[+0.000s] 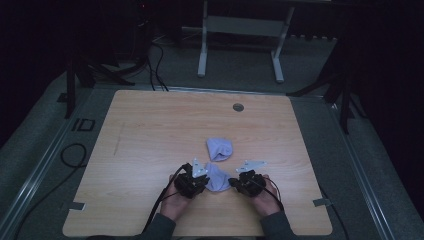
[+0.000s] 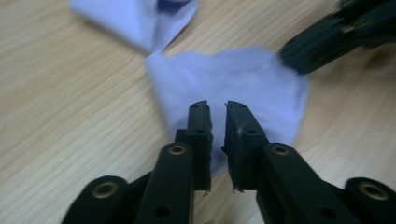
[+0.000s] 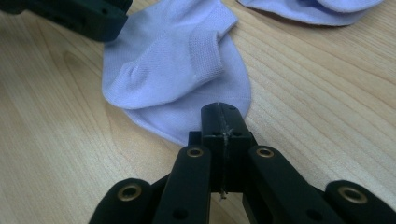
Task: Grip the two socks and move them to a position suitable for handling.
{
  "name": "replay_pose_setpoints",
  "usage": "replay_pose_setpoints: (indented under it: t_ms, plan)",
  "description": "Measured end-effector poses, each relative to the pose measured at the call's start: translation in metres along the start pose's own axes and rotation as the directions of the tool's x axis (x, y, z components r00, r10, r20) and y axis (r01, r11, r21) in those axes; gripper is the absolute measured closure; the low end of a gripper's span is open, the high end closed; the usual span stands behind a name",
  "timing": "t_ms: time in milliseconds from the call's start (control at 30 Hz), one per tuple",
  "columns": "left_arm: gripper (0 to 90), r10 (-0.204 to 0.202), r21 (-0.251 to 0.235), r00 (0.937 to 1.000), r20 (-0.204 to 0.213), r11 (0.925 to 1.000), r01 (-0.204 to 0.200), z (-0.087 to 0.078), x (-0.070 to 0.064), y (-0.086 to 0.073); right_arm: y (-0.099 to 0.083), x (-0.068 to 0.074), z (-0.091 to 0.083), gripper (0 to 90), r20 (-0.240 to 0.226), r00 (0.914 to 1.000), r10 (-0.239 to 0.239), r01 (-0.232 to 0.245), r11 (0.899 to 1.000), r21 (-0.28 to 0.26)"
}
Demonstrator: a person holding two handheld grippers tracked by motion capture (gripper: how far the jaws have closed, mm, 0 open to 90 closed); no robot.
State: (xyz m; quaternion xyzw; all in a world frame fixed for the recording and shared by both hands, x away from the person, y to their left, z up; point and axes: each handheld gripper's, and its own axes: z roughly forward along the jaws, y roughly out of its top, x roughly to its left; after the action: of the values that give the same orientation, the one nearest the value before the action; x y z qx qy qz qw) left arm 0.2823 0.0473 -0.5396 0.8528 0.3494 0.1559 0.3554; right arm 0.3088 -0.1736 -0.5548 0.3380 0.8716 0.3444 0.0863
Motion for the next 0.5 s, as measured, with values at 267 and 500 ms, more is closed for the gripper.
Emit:
replay_pose_setpoints:
  t_ms: [267,500]
  plan:
    - [66.7,0.057,0.008,0.9965,0.06,0.9983,-0.058,0.012,-0.023,0.01,0.0,0.0,0.0,90.0,-0.003,1.0,0.002,-0.002,1.0,-0.002]
    - [57.2,0.061,0.047,0.9976,0.032,0.9969,-0.062,0.027,-0.029,0.009,0.0,0.0,0.0,90.0,-0.002,1.0,0.002,-0.002,1.0,-0.002]
